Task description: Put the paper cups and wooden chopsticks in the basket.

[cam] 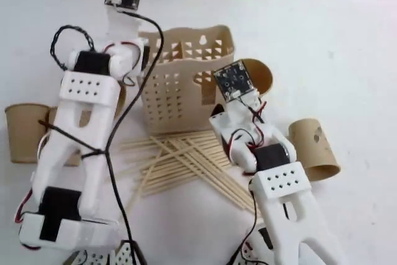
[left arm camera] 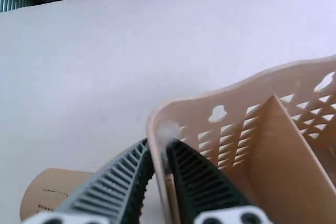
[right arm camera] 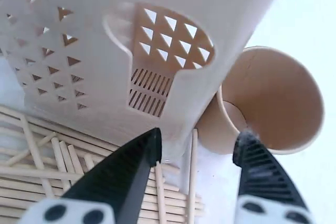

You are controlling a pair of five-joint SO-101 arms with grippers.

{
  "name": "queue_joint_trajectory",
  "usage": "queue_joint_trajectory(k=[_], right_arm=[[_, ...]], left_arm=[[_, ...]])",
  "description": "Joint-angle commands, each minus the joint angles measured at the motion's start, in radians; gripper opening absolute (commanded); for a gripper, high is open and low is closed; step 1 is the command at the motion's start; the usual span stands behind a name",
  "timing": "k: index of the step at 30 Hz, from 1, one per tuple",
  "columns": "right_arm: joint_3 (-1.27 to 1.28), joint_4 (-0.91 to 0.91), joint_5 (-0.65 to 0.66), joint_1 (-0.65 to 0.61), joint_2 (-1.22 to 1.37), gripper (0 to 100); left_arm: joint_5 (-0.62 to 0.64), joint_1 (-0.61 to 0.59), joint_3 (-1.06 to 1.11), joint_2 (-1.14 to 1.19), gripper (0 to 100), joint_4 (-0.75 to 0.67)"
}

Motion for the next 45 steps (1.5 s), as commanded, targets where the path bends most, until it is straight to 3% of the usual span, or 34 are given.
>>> queue_joint_trajectory(k=[1,15,19,23,31,37,40,45], right_arm=[[0.041,-0.016,0.008,-0.007,-0.120,23.0],[0.118,0.136,0.048,0.142,-0.397,23.0],[0.097,0.179,0.068,0.171,-0.361,23.0],[-0.049,0.325,0.107,0.219,-0.252,23.0],[-0.348,0.565,0.210,0.427,0.025,23.0],[-0.338,0.573,0.279,0.486,0.061,23.0],[-0.319,0.573,0.287,0.486,0.061,23.0],[-0.319,0.568,0.288,0.524,0.068,23.0]], left_arm=[[0.014,-0.001,-0.081,0.044,4,-0.015],[-0.110,-0.058,-0.106,0.094,4,0.021],[-0.135,-0.074,-0.114,0.093,5,0.051],[-0.166,-0.064,-0.107,0.093,14,0.103],[-0.163,-0.094,-0.112,0.091,16,0.129],[-0.077,-0.134,-0.080,0.099,15,0.006],[-0.025,-0.137,0.034,0.084,8,-0.117],[-0.002,-0.139,0.270,-0.067,8,-0.276]])
